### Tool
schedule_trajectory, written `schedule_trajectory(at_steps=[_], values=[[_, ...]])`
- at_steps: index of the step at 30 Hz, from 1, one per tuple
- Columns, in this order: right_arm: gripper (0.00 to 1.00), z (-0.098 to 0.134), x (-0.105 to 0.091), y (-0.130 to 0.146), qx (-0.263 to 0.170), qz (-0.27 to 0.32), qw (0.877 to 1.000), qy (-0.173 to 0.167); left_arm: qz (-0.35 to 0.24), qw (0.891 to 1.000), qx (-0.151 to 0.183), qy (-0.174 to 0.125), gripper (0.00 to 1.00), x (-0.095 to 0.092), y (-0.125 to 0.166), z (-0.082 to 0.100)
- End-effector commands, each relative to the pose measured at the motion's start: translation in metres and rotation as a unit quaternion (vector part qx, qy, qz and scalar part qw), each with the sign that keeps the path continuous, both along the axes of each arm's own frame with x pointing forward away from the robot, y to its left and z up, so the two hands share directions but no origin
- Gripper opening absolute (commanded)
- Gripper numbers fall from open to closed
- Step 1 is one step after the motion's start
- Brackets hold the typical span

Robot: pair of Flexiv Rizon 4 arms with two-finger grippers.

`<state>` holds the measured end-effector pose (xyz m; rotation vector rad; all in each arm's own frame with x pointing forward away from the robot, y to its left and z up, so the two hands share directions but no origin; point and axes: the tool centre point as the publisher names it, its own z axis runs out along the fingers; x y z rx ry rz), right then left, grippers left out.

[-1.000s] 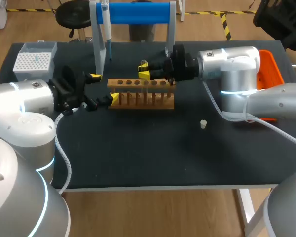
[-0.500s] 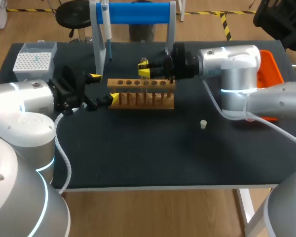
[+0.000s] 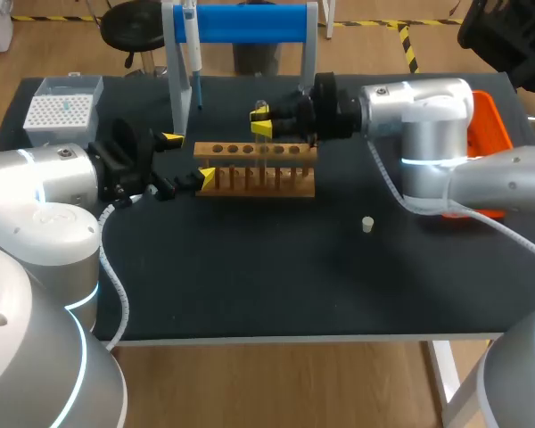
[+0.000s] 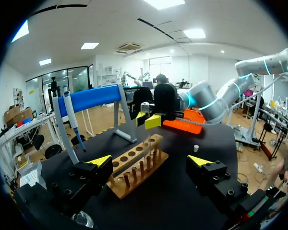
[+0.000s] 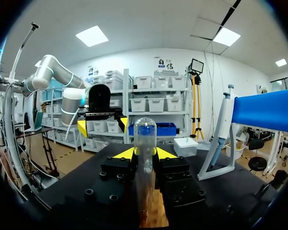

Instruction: Invert the test tube, pick up the pipette, mount the tip to pipette, aspirate from beaker and dispense into the tube, eject the tip, return the pipette, and cap with the stopper.

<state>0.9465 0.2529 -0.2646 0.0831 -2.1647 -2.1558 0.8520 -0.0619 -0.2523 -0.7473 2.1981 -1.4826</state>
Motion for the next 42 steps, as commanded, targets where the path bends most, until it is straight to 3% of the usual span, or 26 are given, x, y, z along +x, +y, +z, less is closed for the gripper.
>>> schedule_trajectory(at_steps=[1, 31, 42], values=[[0.0, 0.006, -0.002, -0.003, -0.003, -0.001, 1.0, 0.0, 0.0, 1.0, -0.002, -0.002, 1.0, -0.001, 0.001, -0.002], [0.0, 0.044, -0.006, -0.003, -0.002, -0.006, 1.0, -0.006, 0.0, 1.0, -0.002, -0.002, 1.0, -0.001, 0.001, -0.002], [0.0, 0.066, -0.017, -0.013, 0.0, -0.009, 1.0, -0.018, 0.0, 1.0, -0.002, -0.002, 1.0, -0.001, 0.001, -0.002]])
